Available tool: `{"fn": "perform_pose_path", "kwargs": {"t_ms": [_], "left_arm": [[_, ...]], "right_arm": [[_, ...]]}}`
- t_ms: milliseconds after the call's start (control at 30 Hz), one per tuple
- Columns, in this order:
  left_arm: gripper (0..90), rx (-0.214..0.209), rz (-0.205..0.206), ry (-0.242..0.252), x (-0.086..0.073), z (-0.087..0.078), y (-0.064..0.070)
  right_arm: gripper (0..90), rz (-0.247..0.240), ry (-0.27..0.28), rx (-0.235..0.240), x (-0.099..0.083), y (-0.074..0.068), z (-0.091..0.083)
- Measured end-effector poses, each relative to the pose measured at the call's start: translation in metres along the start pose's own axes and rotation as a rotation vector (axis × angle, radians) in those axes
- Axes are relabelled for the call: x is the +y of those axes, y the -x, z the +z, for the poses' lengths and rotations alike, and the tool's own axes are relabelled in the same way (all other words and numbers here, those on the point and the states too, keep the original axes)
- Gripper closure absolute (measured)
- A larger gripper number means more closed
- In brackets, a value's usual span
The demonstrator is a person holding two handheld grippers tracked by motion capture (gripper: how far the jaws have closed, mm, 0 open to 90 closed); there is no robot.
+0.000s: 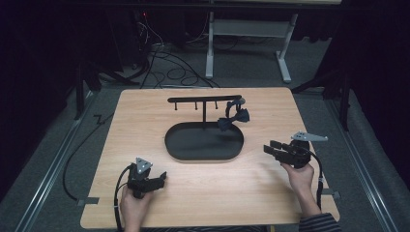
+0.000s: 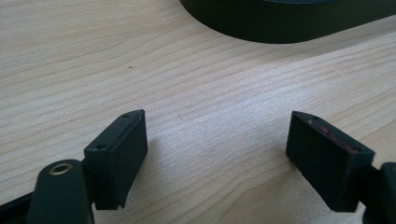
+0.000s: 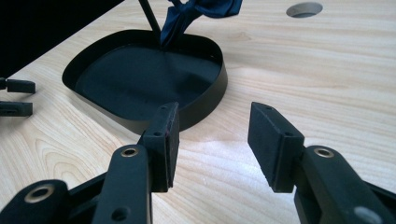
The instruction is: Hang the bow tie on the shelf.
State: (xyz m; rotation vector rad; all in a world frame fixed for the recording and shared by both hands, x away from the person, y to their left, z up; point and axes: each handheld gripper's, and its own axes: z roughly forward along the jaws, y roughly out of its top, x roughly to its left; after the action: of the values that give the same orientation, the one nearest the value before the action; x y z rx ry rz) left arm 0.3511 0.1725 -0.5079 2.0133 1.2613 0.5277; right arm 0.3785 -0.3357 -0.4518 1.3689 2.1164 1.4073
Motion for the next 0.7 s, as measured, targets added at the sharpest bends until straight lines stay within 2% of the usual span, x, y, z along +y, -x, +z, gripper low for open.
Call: {"fn": "perform_pose_path", "kwargs": {"t_ms": [233, 467, 700], "left_arm": [[20.9, 0.000, 0.000, 0.000, 0.000, 0.000, 0.000], [20.9, 0.001, 0.000, 0.000, 0.000, 0.000, 0.000], [21.0, 0.001, 0.000, 0.000, 0.000, 0.000, 0.000]], "right_arm": [[54.9, 0.019, -0.016, 0.005, -0.010, 0.001, 0.004], [54.2, 0.013, -0.046, 0.011, -0.020, -0.002, 0.011], [51.1, -0.047, -0.088, -0.028, -0.033, -0.014, 0.023]]}}
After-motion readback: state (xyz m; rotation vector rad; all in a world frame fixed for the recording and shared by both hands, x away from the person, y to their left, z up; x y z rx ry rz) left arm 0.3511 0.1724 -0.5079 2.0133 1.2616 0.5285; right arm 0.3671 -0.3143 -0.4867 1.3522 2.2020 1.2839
